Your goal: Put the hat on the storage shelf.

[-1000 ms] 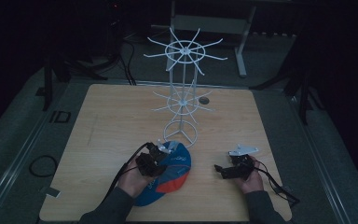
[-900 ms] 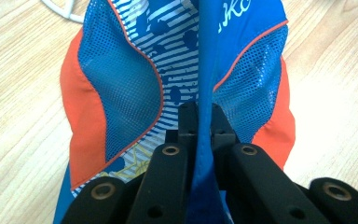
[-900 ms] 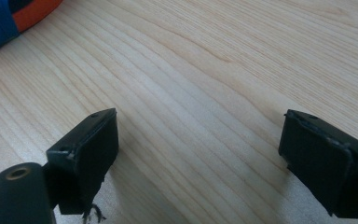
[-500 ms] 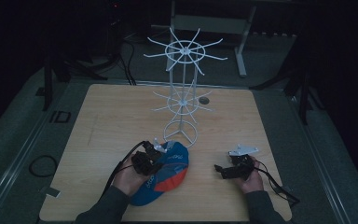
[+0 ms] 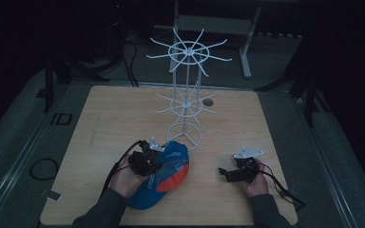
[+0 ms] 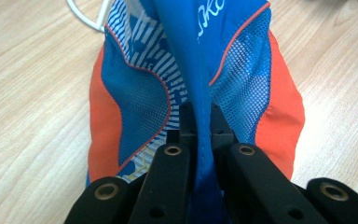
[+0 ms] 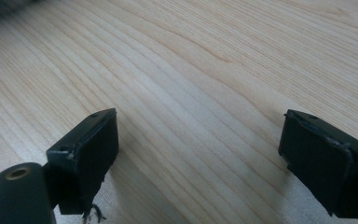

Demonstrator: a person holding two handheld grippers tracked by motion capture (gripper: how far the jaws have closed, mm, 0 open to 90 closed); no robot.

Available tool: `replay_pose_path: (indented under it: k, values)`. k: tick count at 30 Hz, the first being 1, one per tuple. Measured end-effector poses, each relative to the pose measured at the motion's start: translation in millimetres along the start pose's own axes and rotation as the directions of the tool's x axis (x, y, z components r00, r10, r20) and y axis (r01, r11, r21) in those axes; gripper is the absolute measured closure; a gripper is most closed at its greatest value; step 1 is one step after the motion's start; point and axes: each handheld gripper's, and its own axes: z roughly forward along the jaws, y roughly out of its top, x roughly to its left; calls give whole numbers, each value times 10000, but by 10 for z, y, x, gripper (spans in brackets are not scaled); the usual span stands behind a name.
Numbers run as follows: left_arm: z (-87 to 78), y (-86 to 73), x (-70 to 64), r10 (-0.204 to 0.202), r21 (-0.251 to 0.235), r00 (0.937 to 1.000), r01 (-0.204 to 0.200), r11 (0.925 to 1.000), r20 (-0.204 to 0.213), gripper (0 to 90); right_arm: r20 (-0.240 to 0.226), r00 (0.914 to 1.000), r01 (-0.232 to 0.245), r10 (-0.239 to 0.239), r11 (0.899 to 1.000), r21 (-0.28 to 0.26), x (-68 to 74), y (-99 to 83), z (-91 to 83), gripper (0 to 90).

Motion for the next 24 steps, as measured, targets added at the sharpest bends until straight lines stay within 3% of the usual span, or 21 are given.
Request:
replay_pose_path:
  k: [10, 24]
  values:
    - [-151, -10, 106, -318, -500, 9995, 315, 9982, -38, 897, 2, 10000, -5, 5, 10000, -1, 0, 0, 0, 117]
    - [-362, -58, 283, -897, -1298, 9960, 883, 9876, -46, 897, 3, 10000, -28, 28, 10000, -7, 2, 0, 0, 117]
